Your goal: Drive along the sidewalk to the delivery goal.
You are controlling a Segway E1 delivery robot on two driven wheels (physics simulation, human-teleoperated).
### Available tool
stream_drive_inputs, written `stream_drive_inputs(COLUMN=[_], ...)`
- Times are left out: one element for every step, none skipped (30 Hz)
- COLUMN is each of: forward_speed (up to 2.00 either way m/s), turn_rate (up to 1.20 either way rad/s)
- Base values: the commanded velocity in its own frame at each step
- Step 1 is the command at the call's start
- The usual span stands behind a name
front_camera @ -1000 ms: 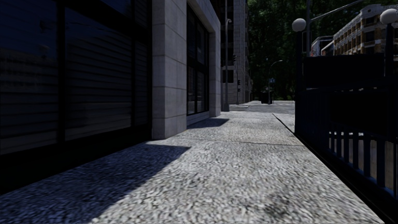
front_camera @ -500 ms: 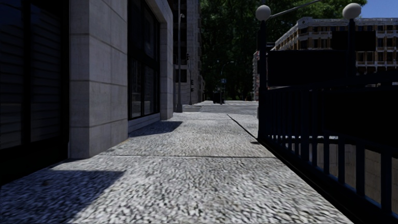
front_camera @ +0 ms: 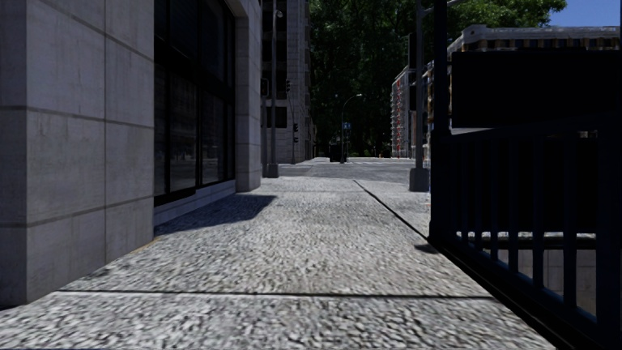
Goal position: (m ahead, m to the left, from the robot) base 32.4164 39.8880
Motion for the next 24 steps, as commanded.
stream_drive_inputs(forward_speed=[2.0,2.0,2.0,2.0,2.0,2.0,2.0,2.0,2.0,2.0,2.0,2.0,2.0,2.0,2.0,2.0,2.0,2.0,2.0,2.0,2.0,2.0,2.0,2.0], turn_rate=[0.0,0.0,0.0,0.0,0.0,0.0,0.0,0.0,0.0,0.0,0.0,0.0,-0.1,-0.19,-0.19,-0.23,-0.24,-0.24,-0.25,-0.25,-0.25,-0.25,-0.25,-0.2])
